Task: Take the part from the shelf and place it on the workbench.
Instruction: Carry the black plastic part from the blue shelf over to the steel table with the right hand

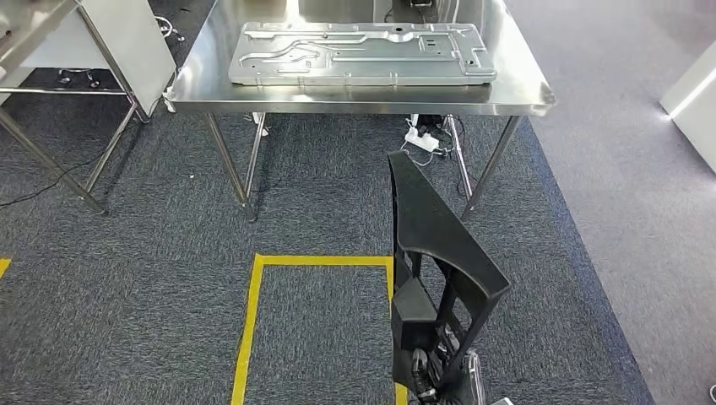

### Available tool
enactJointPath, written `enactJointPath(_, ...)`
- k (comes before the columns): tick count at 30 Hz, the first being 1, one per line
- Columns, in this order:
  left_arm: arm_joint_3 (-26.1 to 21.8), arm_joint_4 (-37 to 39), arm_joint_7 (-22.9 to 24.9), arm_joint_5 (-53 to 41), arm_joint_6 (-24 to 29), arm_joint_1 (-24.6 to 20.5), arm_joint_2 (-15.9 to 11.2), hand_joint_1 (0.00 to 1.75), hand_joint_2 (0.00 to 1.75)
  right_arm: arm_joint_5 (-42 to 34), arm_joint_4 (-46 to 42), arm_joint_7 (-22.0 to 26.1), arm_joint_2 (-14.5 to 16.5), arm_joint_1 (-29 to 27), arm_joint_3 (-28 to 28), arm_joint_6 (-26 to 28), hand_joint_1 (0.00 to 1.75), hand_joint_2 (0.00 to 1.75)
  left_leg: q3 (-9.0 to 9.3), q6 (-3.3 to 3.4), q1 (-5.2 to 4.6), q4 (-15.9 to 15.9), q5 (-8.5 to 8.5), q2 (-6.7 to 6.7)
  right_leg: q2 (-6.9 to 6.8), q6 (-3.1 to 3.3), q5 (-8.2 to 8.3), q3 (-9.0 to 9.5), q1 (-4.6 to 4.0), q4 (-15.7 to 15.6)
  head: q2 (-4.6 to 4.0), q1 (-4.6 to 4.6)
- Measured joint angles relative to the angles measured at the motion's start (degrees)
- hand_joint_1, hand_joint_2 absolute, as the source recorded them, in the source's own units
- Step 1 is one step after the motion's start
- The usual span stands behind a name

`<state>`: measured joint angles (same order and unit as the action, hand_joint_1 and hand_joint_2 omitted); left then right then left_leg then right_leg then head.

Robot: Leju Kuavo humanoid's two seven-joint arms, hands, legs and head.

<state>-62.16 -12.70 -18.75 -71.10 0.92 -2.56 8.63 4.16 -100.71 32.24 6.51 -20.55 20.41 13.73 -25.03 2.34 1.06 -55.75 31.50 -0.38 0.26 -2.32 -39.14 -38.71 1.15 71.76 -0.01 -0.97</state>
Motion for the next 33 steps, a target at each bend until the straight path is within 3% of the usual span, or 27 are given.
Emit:
enactJointPath(1,0.0,0.0,0.0,0.0,0.0,0.1,0.0,0.00,0.00,0.0,0.0,0.0,0.0,0.0,0.0,0.0,1.75,1.75,1.39,-0.23,0.16,0.0,1.06,-0.03,-0.16,-0.09,1.65,-0.56,0.09,-2.5,0.00,0.00)
enactJointPath(3,-0.1,0.0,0.0,0.0,-0.1,0.3,0.0,0.00,0.00,-0.1,0.3,0.0,-0.2,-0.2,0.0,0.1,1.75,1.75,3.81,-0.87,0.29,-0.1,3.20,-0.06,-0.64,0.11,10.12,-1.11,0.04,-7.8,-0.01,-0.02)
enactJointPath(4,-0.1,0.0,0.1,0.0,-0.1,0.3,0.0,0.00,0.00,-0.1,0.4,-0.1,-0.2,-0.3,0.0,0.2,1.75,1.75,4.56,-1.37,0.27,-0.1,4.11,-0.05,-0.78,0.57,13.59,-1.16,-0.14,-9.2,-0.01,-0.01)
enactJointPath(5,-0.2,0.0,0.1,0.0,-0.1,0.2,0.0,0.00,0.00,-0.1,0.5,-0.2,-0.3,-0.4,0.0,0.3,1.75,1.75,5.19,-1.87,0.25,0.0,4.78,-0.04,-0.80,1.16,15.64,-1.20,-0.32,-9.6,-0.01,-0.01)
enactJointPath(6,-0.2,0.0,0.1,0.0,-0.1,0.0,-0.1,0.00,0.00,-0.1,0.6,-0.2,-0.3,-0.3,0.0,0.5,1.75,1.75,5.45,-2.39,0.26,-0.1,4.86,-0.04,-0.68,1.82,15.32,-1.00,-0.53,-9.4,-0.01,0.02)
enactJointPath(8,-0.3,0.0,0.1,0.0,-0.1,-0.5,-0.1,0.00,0.00,-0.1,0.6,-0.3,-0.2,-0.2,0.1,0.9,1.75,1.75,4.40,-3.17,0.38,-2.8,3.29,0.04,-0.40,2.87,14.48,0.08,-0.49,-10.0,0.01,0.02)
enactJointPath(10,-0.5,0.0,0.0,0.0,-0.1,-0.7,-0.2,0.00,0.00,-0.1,0.7,-0.3,-0.2,0.0,0.1,1.1,1.75,1.75,0.53,-3.58,0.45,-9.5,1.99,0.03,-0.32,3.62,13.86,2.00,-0.35,-11.4,0.00,0.04)
enactJointPath(11,-0.6,0.0,-0.1,0.0,-0.1,-0.8,-0.2,0.00,0.00,-0.1,0.8,-0.3,-0.2,0.0,0.2,1.2,1.75,1.75,-1.88,-3.63,0.46,-12.9,2.84,0.05,-0.31,3.91,13.49,3.02,-0.35,-12.0,-0.01,0.05)
enactJointPath(13,-0.7,0.0,-0.1,0.0,-0.1,-0.7,-0.2,0.00,0.00,-0.1,1.0,-0.3,-0.2,0.2,0.3,1.5,1.75,1.75,-6.28,-3.72,0.40,-16.9,6.87,0.05,-0.11,4.18,12.55,4.72,-0.49,-12.6,-0.01,0.04)
enactJointPath(14,-0.8,0.0,-0.1,0.0,-0.1,-0.6,-0.3,0.00,0.00,-0.1,1.2,-0.5,-0.2,0.2,0.3,1.6,1.75,1.75,-7.82,-3.68,0.35,-17.2,8.43,0.06,-0.02,4.23,11.99,5.50,-0.60,-12.7,-0.02,0.04)
enactJointPath(15,-0.9,0.0,-0.1,-0.1,-0.1,-0.5,-0.3,0.00,0.00,0.0,1.3,-0.8,-0.2,0.2,0.4,1.9,1.75,1.75,-8.82,-3.53,0.29,-16.3,8.44,0.08,0.00,4.24,11.37,6.32,-0.74,-12.7,-0.02,0.04)
enactJointPath(16,-1.0,0.0,0.0,-0.1,-0.1,-0.4,-0.4,0.00,0.00,0.3,1.5,-1.2,-0.2,0.3,0.4,2.2,1.75,1.75,-9.24,-3.24,0.20,-14.2,6.81,0.16,-0.09,4.24,10.76,7.16,-0.89,-12.7,-0.02,0.05)
enactJointPath(17,-1.0,0.0,0.0,-0.1,-0.1,-0.4,-0.5,0.00,0.00,0.7,1.7,-1.7,-0.2,0.3,0.5,2.5,1.75,1.75,-9.15,-2.76,-0.02,-11.0,3.40,0.54,-0.27,4.20,10.16,7.95,-1.05,-12.7,-0.02,0.04)
enactJointPath(18,-1.0,0.0,0.0,-0.2,-0.1,-0.4,-0.6,0.00,0.00,1.2,1.8,-2.1,-0.2,0.4,0.6,2.8,1.75,1.75,-9.09,-2.12,-0.38,-8.2,-0.04,1.28,-0.51,4.10,9.62,8.62,-1.17,-12.7,-0.02,0.00)
enactJointPath(20,-1.1,0.0,0.0,-0.2,-0.1,-0.6,-0.9,0.00,0.00,1.7,2.2,-2.4,-0.2,0.6,0.7,3.1,1.75,1.75,-9.31,-1.07,-1.21,-4.7,-3.88,2.58,-1.04,3.58,8.77,9.13,-1.34,-12.6,-0.02,0.16)
enactJointPath(22,-1.1,0.0,0.0,-0.2,-0.1,-0.6,-1.0,0.00,0.00,1.8,2.4,-2.5,-0.2,0.7,0.8,3.2,1.75,1.75,-9.68,-0.59,-1.56,-4.2,-4.20,2.44,-1.62,2.89,8.18,9.29,-1.45,-12.7,-0.02,0.35)
enactJointPath(25,-1.1,0.0,0.0,-0.3,-0.2,-0.5,-1.0,0.00,0.00,1.5,2.6,-2.5,-0.2,1.0,0.9,3.3,1.75,1.75,-8.97,0.20,-0.85,-3.1,-5.18,1.56,-1.51,1.87,6.49,9.11,-1.37,-11.2,-0.02,0.31)
enactJointPath(26,-1.1,0.0,0.0,-0.3,-0.2,-0.6,-1.0,0.00,0.00,1.3,2.7,-2.4,-0.2,1.1,0.9,3.4,1.75,1.75,-8.72,0.45,-0.63,-2.7,-5.28,1.39,-1.08,1.49,5.17,8.06,-1.22,-9.0,-0.02,0.30)
enactJointPath(28,-1.2,0.0,0.0,-0.3,-0.2,-0.7,-1.0,0.00,0.00,0.8,2.9,-2.3,-0.3,1.3,0.9,3.7,1.75,1.75,-8.50,0.74,-0.60,-2.6,-5.08,1.06,-0.53,0.81,2.00,3.88,-0.79,-1.5,-0.01,0.28)
enactJointPath(29,-1.2,0.0,0.1,-0.3,-0.2,-0.7,-1.0,0.00,0.00,0.7,3.1,-2.3,-0.3,1.4,0.9,3.9,1.75,1.75,-8.34,0.74,-0.58,-2.6,-4.90,0.91,-0.48,0.54,1.27,1.88,-0.56,1.6,-0.01,0.28)
enactJointPath(30,-1.3,0.0,0.1,-0.3,-0.2,-0.7,-1.0,0.00,0.00,0.7,3.2,-2.3,-0.3,1.4,0.9,4.2,1.75,1.75,-8.09,0.67,-0.54,-2.6,-4.66,0.78,-0.48,0.30,1.61,0.54,-0.35,3.1,-0.01,0.28)
enactJointPath(31,-1.4,0.0,0.2,-0.3,-0.3,-0.7,-1.0,0.00,0.00,0.9,3.4,-2.4,-0.3,1.4,0.9,4.6,1.75,1.75,-7.69,0.52,-0.48,-2.6,-4.39,0.65,-0.48,0.14,3.39,0.50,-0.16,2.1,-0.01,0.28)
enactJointPath(33,-1.5,0.0,0.5,-0.2,-0.6,-0.7,-1.0,0.00,0.00,1.8,3.5,-2.8,-0.4,1.8,0.9,5.7,1.75,1.75,-6.82,0.01,-0.33,-2.6,-3.71,0.44,-0.49,0.03,8.58,2.92,0.15,-4.9,-0.01,0.27)
